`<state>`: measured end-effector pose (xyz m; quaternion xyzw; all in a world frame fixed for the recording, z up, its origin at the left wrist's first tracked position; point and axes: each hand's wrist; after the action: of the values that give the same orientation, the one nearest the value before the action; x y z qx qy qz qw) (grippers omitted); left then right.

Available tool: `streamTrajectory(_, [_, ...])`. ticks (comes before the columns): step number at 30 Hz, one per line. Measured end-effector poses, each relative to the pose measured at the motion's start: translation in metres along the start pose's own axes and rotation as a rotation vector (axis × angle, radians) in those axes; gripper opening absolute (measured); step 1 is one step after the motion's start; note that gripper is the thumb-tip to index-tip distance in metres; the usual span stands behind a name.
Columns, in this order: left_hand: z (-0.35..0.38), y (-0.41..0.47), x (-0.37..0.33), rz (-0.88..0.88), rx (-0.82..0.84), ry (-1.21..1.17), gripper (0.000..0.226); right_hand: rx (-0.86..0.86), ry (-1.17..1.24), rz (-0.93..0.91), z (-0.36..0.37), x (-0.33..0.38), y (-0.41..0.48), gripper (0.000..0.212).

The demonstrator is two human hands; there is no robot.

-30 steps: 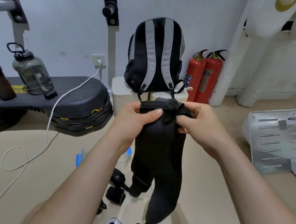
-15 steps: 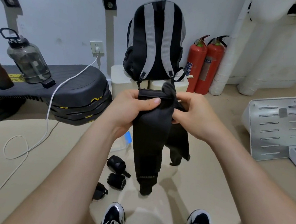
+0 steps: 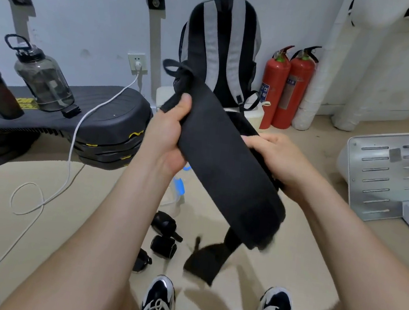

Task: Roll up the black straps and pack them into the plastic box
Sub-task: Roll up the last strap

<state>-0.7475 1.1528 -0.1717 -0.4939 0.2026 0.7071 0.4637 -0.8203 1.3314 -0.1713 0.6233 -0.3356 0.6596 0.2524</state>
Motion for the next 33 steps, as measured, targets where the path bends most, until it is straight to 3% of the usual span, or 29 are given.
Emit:
streamTrajectory(4, [-0.009,0.009,-0.005,-0.043,-0.153,-0.107,0.037,0.048,-0.020,0.193,0.008,-0.015,-0.006,0.025])
streamTrajectory(7, [-0.012,0.009,-0.008,-0.006,-0.419,-0.103,0.025,0.093,0.077,0.392,0.018,-0.030,-0.015,0.021])
streamTrajectory(11, [-0.034,0.014,-0.010,0.027,-0.744,-0.044,0.028,0.133,0.311,0.398,0.022,-0.034,-0.023,0.021])
streamTrajectory(14, [-0.040,0.018,-0.013,0.019,-0.909,-0.009,0.040,0.163,0.519,0.420,0.023,-0.035,-0.022,0.047])
streamTrajectory(17, [-0.048,0.024,-0.012,-0.053,-1.015,-0.031,0.037,0.209,0.487,0.335,0.025,-0.033,-0.020,0.043])
streamTrajectory(20, [-0.072,0.033,0.006,-0.099,-0.946,0.321,0.050,0.145,0.421,0.234,0.021,-0.028,-0.015,0.025])
streamTrajectory(22, [-0.074,0.023,0.013,-0.038,-0.816,0.800,0.071,0.008,0.429,0.223,0.017,-0.027,-0.005,0.020])
streamTrajectory(23, [-0.066,0.008,0.012,0.075,-0.676,0.930,0.072,-0.047,0.441,0.230,0.016,-0.028,-0.001,0.016])
streamTrajectory(26, [-0.030,-0.053,0.014,0.316,-0.160,1.007,0.059,-0.176,0.465,0.275,0.019,-0.030,0.011,0.014])
streamTrajectory(29, [-0.016,-0.103,0.034,0.537,0.125,1.320,0.046,-0.288,0.530,0.313,0.021,-0.029,0.019,0.016])
streamTrajectory(31, [-0.026,-0.111,0.055,0.582,0.213,1.611,0.082,-0.330,0.567,0.335,0.020,-0.027,0.024,0.017])
streamTrajectory(33, [-0.033,-0.107,0.074,0.700,0.119,1.943,0.115,-0.366,0.586,0.358,0.018,-0.027,0.026,0.019])
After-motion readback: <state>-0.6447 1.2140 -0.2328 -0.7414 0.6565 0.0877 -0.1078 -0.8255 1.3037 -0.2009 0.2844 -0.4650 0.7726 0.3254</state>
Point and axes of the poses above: each hand's wrist, its own y-axis towards the middle knuckle, its own z-axis out of the palm, x = y × z, and after that the axes turned 14 degrees about y, right-handed
